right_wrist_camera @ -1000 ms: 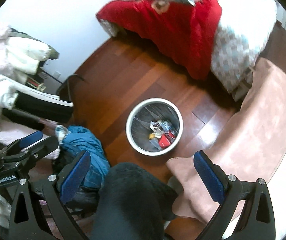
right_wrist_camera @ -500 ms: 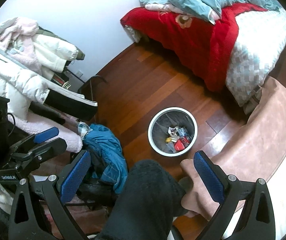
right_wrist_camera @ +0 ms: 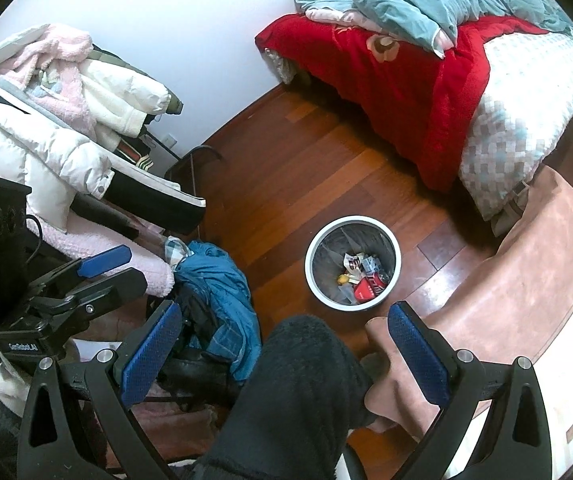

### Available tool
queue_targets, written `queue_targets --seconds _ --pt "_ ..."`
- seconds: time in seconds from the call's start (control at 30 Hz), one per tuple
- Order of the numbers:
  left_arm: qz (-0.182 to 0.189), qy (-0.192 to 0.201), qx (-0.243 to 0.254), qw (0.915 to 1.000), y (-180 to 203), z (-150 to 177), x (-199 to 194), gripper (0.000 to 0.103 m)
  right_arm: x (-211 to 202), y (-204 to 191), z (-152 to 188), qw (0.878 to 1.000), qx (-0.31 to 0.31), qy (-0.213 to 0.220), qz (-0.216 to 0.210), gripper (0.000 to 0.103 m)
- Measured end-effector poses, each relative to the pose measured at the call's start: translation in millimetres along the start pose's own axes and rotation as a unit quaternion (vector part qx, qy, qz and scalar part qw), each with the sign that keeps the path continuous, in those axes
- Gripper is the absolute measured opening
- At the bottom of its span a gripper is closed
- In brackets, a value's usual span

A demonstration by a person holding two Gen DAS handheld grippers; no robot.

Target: Collect trash

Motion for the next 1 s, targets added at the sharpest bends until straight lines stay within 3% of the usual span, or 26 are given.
queue_targets --seconds 1.0 --pt "0.001 0.003 -0.004 1.0000 -2.6 5.2 0.4 0.103 4.4 0.2 -1.5 1.000 -0.005 -0.004 0.002 0.103"
Point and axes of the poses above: each gripper's, at about its wrist camera, not at the fingertips, and x roughly the way its jaws point, y to its right, z to its underside, the point moved 6 cm from there along x, roughly the way its jaws point, and after that the axes turned 3 degrees about y, right-handed, at the moved point
